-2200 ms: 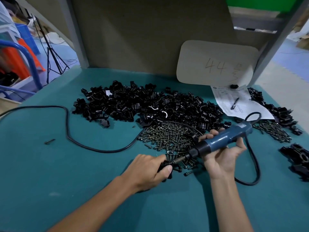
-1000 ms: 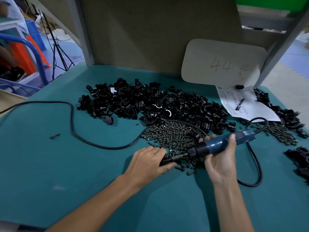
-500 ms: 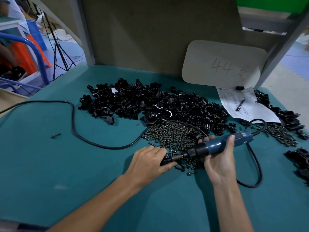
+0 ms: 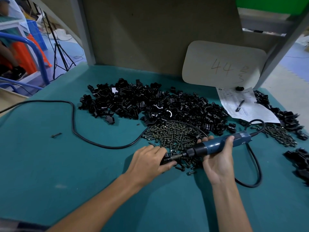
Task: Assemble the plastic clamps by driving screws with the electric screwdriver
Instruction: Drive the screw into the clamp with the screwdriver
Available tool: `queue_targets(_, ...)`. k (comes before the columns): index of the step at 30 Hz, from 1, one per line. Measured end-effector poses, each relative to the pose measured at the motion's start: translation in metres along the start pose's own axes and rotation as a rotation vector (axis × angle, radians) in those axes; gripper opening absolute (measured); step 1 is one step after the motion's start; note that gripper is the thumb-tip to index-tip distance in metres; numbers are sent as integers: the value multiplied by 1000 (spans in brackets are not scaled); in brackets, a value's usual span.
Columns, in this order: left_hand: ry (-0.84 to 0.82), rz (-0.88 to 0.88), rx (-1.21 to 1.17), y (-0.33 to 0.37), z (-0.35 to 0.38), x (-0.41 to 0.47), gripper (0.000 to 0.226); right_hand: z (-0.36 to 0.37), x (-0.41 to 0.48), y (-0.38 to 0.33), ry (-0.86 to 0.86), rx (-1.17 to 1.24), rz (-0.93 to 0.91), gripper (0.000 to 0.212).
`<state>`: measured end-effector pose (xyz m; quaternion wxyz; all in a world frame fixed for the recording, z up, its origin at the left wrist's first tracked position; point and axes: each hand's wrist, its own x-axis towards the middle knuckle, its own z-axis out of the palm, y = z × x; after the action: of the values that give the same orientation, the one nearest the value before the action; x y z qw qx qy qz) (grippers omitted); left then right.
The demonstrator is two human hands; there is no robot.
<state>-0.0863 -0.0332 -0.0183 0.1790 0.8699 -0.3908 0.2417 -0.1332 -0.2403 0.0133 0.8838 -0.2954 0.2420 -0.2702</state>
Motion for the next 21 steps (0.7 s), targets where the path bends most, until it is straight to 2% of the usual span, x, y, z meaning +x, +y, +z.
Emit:
queue_targets(10,-69,-66,-92,2,-6,1,43,1,-2,-2,-19,17,29,54)
queue_targets(14,-169,-185,-272,4,-8,3,43,6,-3,-8,-57,82,34,66)
queue_targets(17,-97,-254,-443,-3,-10,1,44,10,-1,-24,-68,36,-43,76)
queue_targets(19,-17,-353,-582,-7,-9,-1,47,7,5,-43,-49,-98,-84,57)
queue_targets(21,50,-456,-624,-9,-8,2,52,-1,7,-57,12,-320,-83,42)
